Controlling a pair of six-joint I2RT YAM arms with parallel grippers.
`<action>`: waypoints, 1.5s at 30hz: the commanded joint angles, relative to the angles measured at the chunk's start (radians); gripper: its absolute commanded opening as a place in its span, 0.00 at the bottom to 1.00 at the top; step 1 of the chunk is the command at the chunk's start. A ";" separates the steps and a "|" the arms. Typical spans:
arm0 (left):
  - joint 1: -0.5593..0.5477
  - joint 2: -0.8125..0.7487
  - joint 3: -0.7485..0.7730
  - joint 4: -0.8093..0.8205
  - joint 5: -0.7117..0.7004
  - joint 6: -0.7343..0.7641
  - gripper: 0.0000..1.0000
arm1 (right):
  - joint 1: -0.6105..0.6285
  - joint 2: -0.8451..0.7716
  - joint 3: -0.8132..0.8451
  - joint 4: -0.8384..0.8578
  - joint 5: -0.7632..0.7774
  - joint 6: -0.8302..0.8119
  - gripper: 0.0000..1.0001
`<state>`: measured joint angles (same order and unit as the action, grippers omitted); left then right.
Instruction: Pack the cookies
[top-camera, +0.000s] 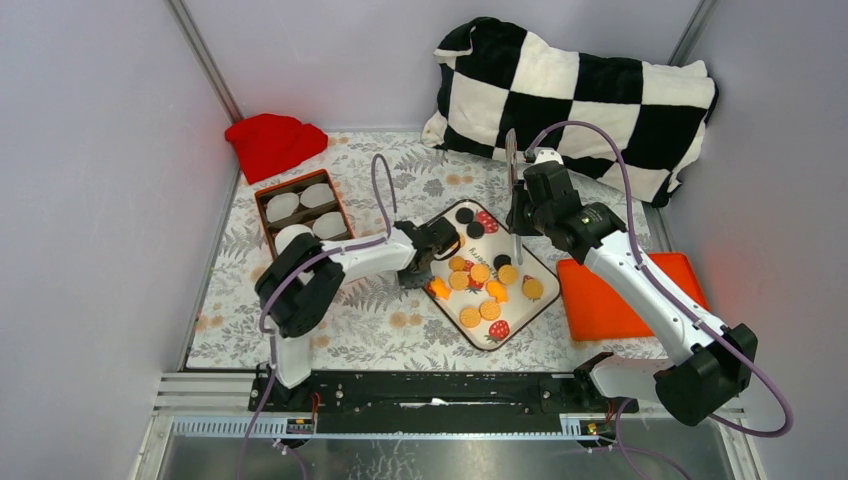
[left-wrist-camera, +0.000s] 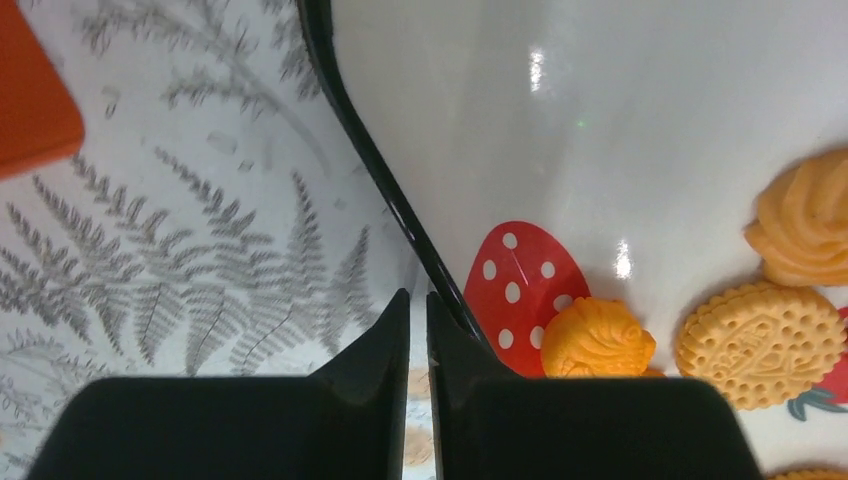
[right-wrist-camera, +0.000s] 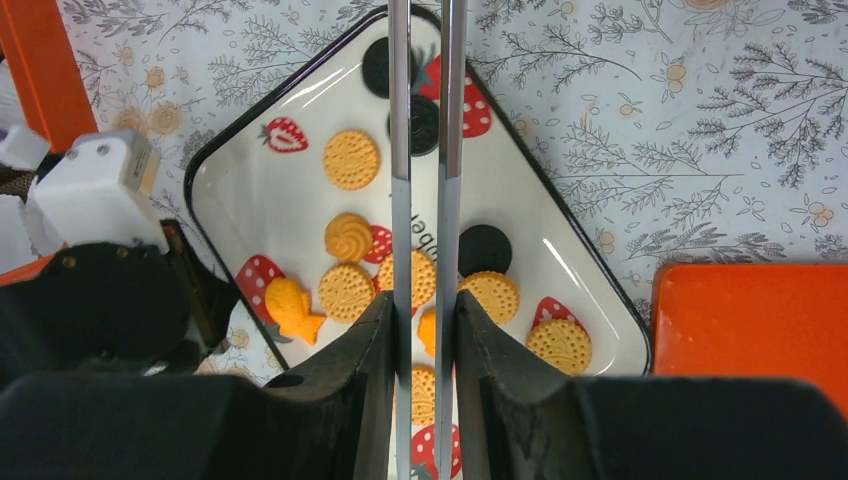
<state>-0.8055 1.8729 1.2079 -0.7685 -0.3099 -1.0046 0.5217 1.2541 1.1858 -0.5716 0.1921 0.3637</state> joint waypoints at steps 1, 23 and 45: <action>0.040 0.115 0.108 0.063 -0.056 0.036 0.15 | 0.006 -0.017 0.039 0.018 0.006 0.014 0.23; 0.189 -0.215 0.210 -0.228 -0.334 -0.026 0.12 | 0.006 -0.044 0.014 0.041 -0.021 0.011 0.24; 0.282 -0.142 -0.056 -0.090 -0.258 -0.067 0.08 | 0.006 -0.079 -0.012 0.028 -0.039 0.014 0.24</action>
<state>-0.4709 1.7294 1.1656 -0.9348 -0.6102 -1.0855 0.5217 1.1923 1.1652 -0.5755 0.1581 0.3679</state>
